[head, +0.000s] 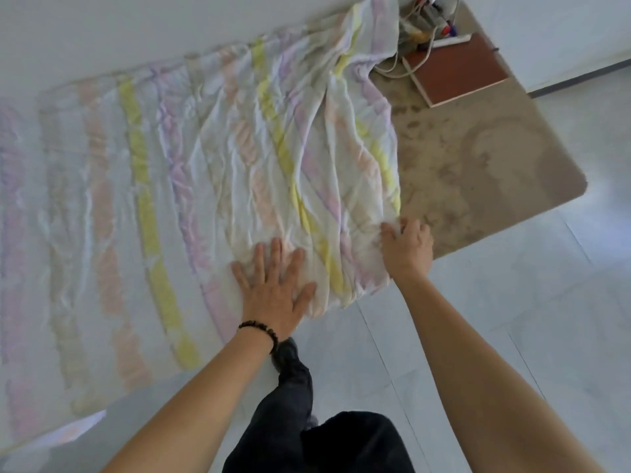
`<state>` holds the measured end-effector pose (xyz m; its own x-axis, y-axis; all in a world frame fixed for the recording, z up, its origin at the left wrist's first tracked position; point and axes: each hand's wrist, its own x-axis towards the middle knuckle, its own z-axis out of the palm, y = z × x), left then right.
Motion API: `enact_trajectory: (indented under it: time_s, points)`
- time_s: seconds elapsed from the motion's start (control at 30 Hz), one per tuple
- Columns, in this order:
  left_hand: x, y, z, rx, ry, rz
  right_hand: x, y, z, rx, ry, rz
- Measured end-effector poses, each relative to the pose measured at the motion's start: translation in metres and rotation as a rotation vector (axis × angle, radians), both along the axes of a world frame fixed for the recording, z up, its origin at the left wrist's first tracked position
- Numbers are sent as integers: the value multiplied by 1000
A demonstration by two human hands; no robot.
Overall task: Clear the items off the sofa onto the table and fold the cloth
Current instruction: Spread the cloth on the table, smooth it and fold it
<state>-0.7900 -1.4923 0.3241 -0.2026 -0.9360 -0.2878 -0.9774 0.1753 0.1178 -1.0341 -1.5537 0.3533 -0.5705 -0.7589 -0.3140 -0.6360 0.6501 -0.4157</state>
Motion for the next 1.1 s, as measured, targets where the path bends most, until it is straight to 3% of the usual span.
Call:
enact_trajectory:
  time_s: [0.17,0.3,0.4,0.53,0.63,0.73,0.8,0.9,1.0,1.1]
  points:
    - [-7,0,8,74,-87,34,-52,3,10,13,-97,-10]
    - [-59,-19,23,51,74,289,-123,35,7,110,-127,-48]
    - [-118,-29,33,-132,130,397,-171,36,8,147,-145,83]
    - [-206,-36,52,-266,338,369,-217,26,17,229,-237,389]
    - [-279,-46,65,-24,474,527,-248,19,31,259,-361,620]
    - [-328,-64,71,195,347,685,-281,7,43,281,-410,792]
    - [-343,-71,72,202,313,782,-300,-9,47,305,-374,854]
    - [-355,-70,65,128,392,927,-314,-43,45,314,-304,886]
    - [-365,-60,63,-76,494,970,-303,-85,43,320,-296,903]
    - [-370,-48,63,-259,588,1065,-274,-128,46,305,-477,739]
